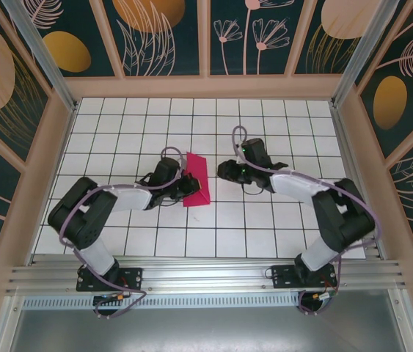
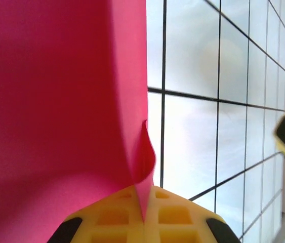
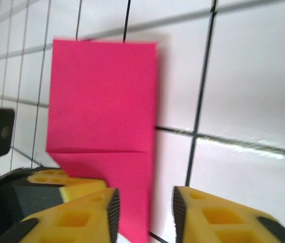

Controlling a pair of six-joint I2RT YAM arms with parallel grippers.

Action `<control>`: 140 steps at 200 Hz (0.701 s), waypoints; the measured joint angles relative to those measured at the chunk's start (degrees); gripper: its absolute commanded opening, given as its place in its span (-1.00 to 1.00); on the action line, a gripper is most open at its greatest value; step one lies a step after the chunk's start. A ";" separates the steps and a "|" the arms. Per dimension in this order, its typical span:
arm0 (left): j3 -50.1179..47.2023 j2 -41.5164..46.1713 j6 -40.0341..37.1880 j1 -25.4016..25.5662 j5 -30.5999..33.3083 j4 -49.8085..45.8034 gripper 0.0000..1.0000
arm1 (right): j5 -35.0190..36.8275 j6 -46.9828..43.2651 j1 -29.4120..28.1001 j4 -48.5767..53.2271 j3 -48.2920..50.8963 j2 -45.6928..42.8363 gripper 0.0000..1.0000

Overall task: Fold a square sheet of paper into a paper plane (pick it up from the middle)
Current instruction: Turn over the paper at the center of the table.

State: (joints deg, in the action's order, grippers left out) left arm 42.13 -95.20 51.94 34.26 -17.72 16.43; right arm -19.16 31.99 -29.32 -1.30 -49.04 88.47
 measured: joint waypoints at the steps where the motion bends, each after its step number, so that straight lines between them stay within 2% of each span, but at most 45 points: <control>1: 0.15 0.15 -0.07 0.00 0.17 -0.35 -0.97 | 0.17 -0.09 0.13 0.02 0.15 -0.42 -0.15; 44: 13.16 9.68 -10.03 1.07 15.78 -24.76 -0.96 | 7.43 1.79 4.96 2.34 5.86 -12.50 0.28; 74: 21.59 11.87 -15.17 2.25 28.39 -38.38 -0.95 | 10.73 2.89 8.74 4.76 9.18 -19.43 0.46; 103: 27.30 9.03 -17.84 3.67 39.52 -48.39 -0.93 | 12.41 3.10 11.56 6.80 10.60 -25.03 0.53; 140: 31.34 -1.31 -18.05 5.44 50.71 -56.78 -0.93 | 14.32 3.15 13.66 9.33 11.52 -30.32 0.61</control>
State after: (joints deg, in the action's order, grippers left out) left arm 73.47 -96.51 33.89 39.70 32.99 -40.36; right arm -4.84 35.14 -15.66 8.03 -37.52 58.15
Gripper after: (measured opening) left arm 0.055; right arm 0.794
